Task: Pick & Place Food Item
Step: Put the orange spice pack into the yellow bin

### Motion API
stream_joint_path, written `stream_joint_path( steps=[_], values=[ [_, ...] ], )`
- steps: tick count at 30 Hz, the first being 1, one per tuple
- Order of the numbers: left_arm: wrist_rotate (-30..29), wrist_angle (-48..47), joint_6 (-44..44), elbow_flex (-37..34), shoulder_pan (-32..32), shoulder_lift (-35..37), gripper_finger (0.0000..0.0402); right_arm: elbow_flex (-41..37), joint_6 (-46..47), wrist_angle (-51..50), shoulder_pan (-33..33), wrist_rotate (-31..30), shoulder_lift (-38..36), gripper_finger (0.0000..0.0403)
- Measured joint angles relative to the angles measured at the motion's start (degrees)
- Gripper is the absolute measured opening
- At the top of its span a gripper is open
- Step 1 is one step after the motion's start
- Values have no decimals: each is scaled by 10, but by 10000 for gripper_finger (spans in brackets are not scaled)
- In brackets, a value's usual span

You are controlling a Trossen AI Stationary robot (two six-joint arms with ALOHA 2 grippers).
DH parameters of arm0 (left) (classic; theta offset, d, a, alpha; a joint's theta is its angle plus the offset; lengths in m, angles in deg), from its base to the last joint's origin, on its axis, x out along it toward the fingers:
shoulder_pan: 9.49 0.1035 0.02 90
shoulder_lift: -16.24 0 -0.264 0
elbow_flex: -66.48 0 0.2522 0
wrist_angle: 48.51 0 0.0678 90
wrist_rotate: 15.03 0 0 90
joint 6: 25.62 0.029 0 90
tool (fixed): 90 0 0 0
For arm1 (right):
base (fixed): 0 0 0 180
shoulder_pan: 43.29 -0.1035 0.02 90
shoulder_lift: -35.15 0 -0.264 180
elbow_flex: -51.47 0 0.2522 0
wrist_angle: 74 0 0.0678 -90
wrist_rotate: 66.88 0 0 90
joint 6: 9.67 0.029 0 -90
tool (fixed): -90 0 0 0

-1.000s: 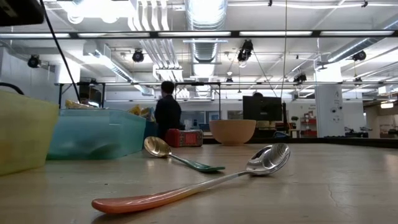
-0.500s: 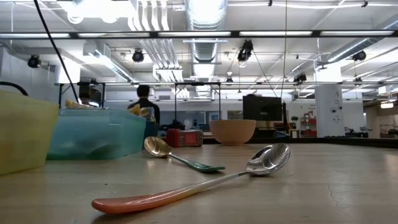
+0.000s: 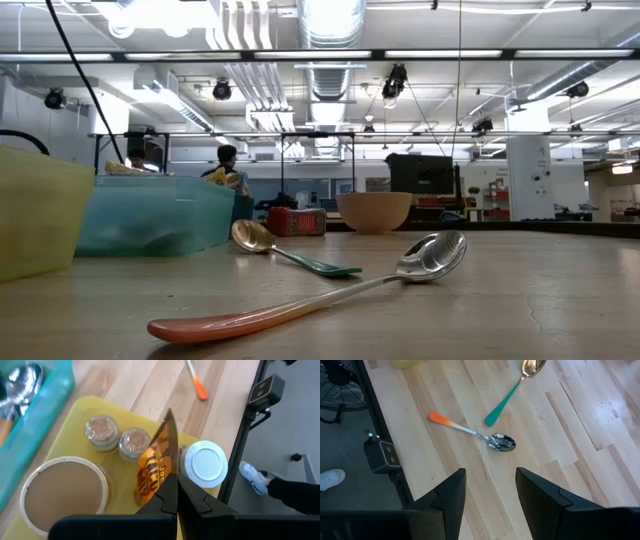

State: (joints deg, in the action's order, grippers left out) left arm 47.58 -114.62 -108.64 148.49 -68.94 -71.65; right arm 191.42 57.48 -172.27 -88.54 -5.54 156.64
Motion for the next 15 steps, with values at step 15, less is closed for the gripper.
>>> stream_joint_path(
  steps=[15],
  values=[
    [-66,99,3,-78,-37,-4,0,0,4,25,0,0,0,170]
  ],
)
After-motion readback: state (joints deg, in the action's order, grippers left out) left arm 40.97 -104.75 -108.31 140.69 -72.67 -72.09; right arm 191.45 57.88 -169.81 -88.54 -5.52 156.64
